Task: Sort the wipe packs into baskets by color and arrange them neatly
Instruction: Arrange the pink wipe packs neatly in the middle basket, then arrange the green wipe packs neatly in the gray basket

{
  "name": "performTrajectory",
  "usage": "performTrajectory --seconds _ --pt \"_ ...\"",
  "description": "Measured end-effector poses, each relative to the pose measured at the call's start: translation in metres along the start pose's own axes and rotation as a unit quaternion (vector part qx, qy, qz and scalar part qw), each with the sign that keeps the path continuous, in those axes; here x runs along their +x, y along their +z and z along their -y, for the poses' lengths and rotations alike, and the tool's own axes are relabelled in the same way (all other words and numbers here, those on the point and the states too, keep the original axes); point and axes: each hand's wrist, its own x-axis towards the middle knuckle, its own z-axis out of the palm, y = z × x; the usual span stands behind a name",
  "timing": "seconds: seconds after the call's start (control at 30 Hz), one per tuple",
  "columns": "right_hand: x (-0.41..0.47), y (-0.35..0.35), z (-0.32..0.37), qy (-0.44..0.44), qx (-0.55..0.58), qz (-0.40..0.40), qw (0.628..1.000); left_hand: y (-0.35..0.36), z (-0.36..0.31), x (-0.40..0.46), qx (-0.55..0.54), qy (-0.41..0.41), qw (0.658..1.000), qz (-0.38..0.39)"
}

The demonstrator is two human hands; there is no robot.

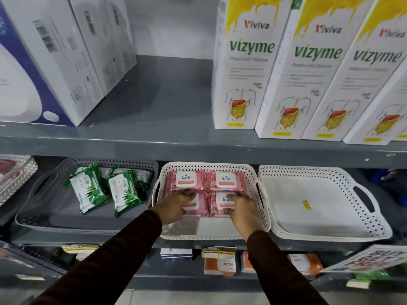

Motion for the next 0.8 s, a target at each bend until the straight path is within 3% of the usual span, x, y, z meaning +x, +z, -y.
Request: performTrajectory --seconds 0.1,0.2,0.27,0.43,0.5,0.57,0.7,0.8 --pt "-0.001 -0.002 0.000 0.027 0.006 0.024 0.999 -0.005 -0.005 -0.012 0.000 -0.003 0.998 -0.056" --pt "-0.003 -0.001 0.014 0.024 0.001 -0.003 1.000 -0.027 0.006 -0.043 -0.060 0.005 0.981 -0.183" --pt "-0.009 0.004 0.037 -0.009 0.018 -0.048 0.999 -0.045 0.032 -0.073 -0.018 -0.012 0.962 -0.271" --pt "-0.021 0.041 0.142 -0.124 0.076 -0.047 0.988 -0.101 0.124 -0.141 -0.025 -0.259 0.874 -0.410" --pt "-0.017 0.063 0.189 -0.142 0.094 -0.023 0.985 -0.114 0.147 -0.151 -0.080 -0.316 0.849 -0.415" --pt "-0.009 0.084 0.233 -0.146 0.081 0.000 0.986 -0.121 0.159 -0.150 -0.144 -0.320 0.837 -0.420" --pt "0.010 0.109 0.291 -0.117 -0.086 0.030 0.989 -0.129 0.163 -0.129 -0.177 -0.358 0.863 -0.311" --pt "0.016 0.123 0.311 -0.130 -0.063 0.113 0.983 -0.135 0.181 -0.124 -0.156 -0.390 0.870 -0.260"
